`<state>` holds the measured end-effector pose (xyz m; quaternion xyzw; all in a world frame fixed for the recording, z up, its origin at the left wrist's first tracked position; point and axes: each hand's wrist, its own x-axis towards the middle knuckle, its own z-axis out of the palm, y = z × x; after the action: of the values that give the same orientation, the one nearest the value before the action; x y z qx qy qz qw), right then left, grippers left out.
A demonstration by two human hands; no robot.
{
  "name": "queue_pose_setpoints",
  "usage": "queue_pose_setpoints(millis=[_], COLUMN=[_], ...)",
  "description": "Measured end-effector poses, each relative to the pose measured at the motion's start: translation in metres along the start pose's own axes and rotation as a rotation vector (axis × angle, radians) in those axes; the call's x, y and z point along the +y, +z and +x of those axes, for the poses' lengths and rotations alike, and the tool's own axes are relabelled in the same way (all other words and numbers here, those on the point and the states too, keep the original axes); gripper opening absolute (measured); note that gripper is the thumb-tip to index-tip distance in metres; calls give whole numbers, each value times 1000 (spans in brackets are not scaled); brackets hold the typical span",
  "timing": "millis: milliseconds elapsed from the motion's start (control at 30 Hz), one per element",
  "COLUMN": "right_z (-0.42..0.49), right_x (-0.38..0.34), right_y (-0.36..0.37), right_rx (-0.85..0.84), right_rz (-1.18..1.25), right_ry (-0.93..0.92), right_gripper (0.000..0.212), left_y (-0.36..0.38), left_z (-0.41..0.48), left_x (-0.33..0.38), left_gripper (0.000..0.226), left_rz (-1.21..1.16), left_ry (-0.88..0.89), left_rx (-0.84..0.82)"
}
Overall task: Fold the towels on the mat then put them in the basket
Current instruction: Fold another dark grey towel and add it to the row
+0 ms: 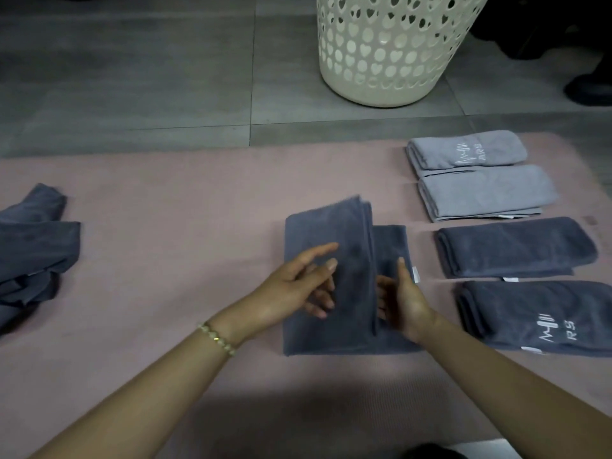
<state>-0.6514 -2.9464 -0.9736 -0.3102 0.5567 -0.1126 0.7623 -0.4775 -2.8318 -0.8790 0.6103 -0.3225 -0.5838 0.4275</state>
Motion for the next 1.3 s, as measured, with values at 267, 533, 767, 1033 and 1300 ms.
queue_pose_setpoints(millis=[267,533,767,1033,1300], right_z=[8,1,9,9,-14], right_x=[7,11,13,9,10], right_y=[29,-38,-59,-63,-63], right_rx=[375,479,420,427,424], right_rz=[-505,-484,-376,-276,-254], right_ry=[-475,-601,-453,-387,-468], right_gripper=[24,20,32,42,31], left_y=[-15,13,18,15,21], left_z=[42,115,165,197,130], left_x=[-64,-62,-32,24,80], left_gripper=[86,104,104,55,8], left_rz=[986,1309,1391,1281,890], left_ry=[202,208,134,-244,-221], left_rx=[175,24,33,-261,-303])
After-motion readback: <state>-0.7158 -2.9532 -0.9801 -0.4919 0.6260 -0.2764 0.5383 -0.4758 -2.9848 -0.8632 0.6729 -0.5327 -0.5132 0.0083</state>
